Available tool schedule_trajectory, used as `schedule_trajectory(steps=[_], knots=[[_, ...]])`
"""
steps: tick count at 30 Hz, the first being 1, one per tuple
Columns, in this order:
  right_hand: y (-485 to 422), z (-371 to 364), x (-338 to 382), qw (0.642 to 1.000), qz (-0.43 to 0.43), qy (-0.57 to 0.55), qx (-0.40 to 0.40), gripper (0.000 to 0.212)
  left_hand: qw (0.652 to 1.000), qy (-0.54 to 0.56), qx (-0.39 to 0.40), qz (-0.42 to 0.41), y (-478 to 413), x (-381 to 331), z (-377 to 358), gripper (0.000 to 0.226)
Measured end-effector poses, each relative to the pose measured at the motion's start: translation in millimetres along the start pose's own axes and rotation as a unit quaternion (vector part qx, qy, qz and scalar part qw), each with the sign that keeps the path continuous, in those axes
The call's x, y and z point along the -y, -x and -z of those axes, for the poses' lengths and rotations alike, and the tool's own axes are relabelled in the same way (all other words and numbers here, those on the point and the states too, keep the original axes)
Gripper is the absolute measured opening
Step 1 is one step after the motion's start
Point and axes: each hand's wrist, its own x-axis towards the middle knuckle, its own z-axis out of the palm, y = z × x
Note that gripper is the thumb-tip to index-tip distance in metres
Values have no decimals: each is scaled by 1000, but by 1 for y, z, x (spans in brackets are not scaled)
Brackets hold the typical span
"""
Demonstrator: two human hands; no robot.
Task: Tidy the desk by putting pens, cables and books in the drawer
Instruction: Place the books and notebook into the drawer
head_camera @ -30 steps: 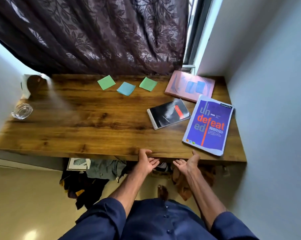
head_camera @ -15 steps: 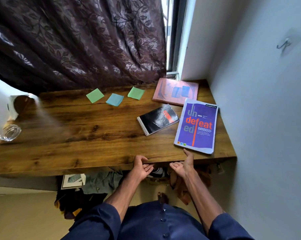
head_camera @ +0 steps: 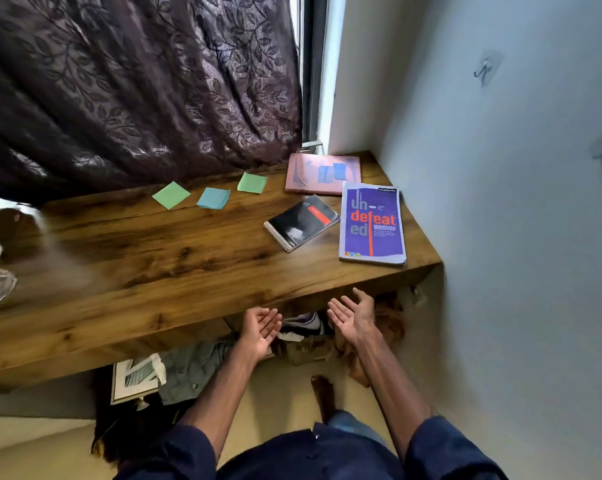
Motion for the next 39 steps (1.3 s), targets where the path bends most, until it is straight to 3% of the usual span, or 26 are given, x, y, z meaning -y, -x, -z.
schedule_trajectory(steps=[7, 16, 21, 26, 31, 39], knots=[[58, 21, -85, 1000, -7, 12, -3, 52, 1000, 22, 4, 13, 47, 6, 89, 18], [124, 15, -180, 994, -9, 94, 62, 42, 1000, 21, -14, 2, 86, 15, 198, 18], [144, 14, -224, 989, 6, 123, 81, 40, 999, 9, -47, -4, 113, 32, 252, 17], [160, 7, -280, 987, -38, 123, 97, 36, 994, -32, -101, -3, 148, 53, 316, 16], [179, -6, -332, 984, -71, 141, 87, 30, 991, -38, -126, -18, 166, 32, 376, 16], [176, -80, -386, 982, -39, 159, 89, 30, 994, -43, -96, -22, 144, -51, 417, 15]])
